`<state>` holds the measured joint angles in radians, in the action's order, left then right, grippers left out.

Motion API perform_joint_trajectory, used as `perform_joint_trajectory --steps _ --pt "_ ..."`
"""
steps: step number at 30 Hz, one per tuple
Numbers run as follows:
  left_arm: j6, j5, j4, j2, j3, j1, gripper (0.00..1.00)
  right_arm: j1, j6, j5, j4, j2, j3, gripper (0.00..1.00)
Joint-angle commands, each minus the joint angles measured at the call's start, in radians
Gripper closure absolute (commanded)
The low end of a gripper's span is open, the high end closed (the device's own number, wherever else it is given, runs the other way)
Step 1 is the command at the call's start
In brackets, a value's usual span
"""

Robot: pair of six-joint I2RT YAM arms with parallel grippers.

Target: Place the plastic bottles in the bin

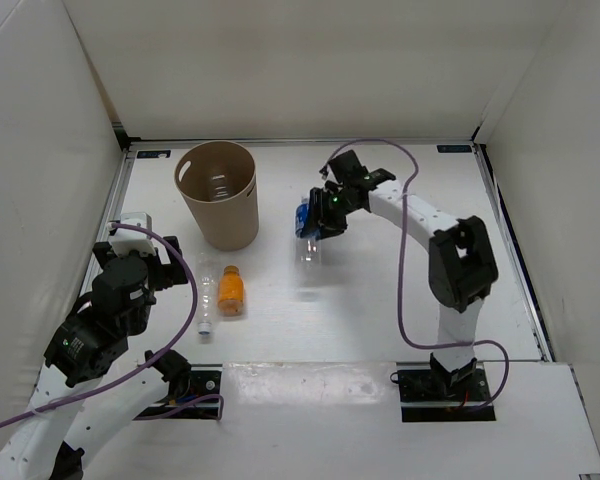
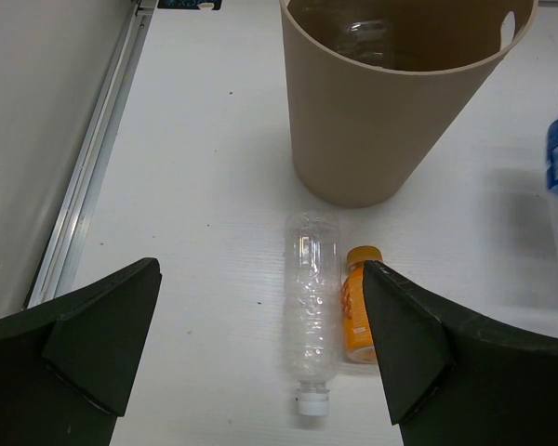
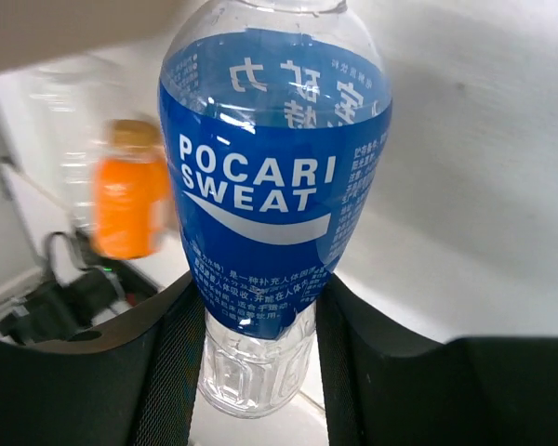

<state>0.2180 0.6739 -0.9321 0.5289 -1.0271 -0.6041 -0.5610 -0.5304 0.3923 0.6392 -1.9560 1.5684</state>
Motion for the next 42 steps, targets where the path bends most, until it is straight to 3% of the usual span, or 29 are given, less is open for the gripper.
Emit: perform_joint_trajectory --steps 1,5,10,12,18,19,20,25,29,31,33,38,41,42 --pt "0.001 -0.007 0.010 -0.004 -0.007 0.003 0.00 -0.002 -0.032 -0.010 -0.081 0.191 0.005 0.89" --pt "0.001 -0.011 0.012 0.000 -0.007 0.004 0.00 -0.060 -0.023 -0.191 -0.263 0.330 0.018 1.00" --pt "0.004 -0.020 0.013 -0.001 -0.007 0.004 0.00 -0.216 0.104 -0.479 -0.435 0.365 0.142 1.00" --pt "0.003 -0.019 0.015 -0.006 -0.005 0.004 0.00 -0.246 0.136 -0.544 -0.517 0.335 0.212 1.00" --pt "0.003 -0.019 0.016 -0.009 -0.005 0.003 0.00 -0.358 0.315 -0.694 -0.532 0.088 0.531 0.99" --pt "0.001 -0.022 0.018 -0.009 -0.005 0.001 0.00 -0.381 0.378 -0.711 -0.530 -0.007 0.647 0.95" --pt "0.001 -0.020 0.019 -0.009 -0.004 0.003 0.00 -0.388 0.398 -0.754 -0.527 -0.041 0.689 0.82" --pt "0.000 -0.022 0.022 -0.004 -0.005 0.003 0.00 -0.428 0.527 -0.817 -0.526 -0.211 0.869 0.64" --pt "-0.002 -0.014 0.024 -0.004 -0.004 0.003 0.00 -0.424 0.546 -0.830 -0.527 -0.233 0.832 0.63" --pt "-0.003 -0.011 0.024 -0.004 -0.002 0.003 0.00 -0.418 0.538 -0.811 -0.515 -0.219 0.817 0.45" --pt "-0.006 -0.010 0.026 0.000 -0.002 0.001 0.00 -0.407 0.489 -0.791 -0.487 -0.189 0.808 0.10" --pt "-0.008 -0.010 0.026 0.009 -0.002 0.003 0.00 -0.412 0.452 -0.820 -0.386 -0.074 0.845 0.10" --pt "-0.009 -0.004 0.026 0.011 -0.001 0.001 0.00 -0.454 0.510 -0.921 -0.378 0.058 0.783 0.10" --pt "-0.009 0.001 0.024 0.011 -0.001 0.003 0.00 -0.493 0.526 -0.955 -0.383 0.169 0.689 0.10"
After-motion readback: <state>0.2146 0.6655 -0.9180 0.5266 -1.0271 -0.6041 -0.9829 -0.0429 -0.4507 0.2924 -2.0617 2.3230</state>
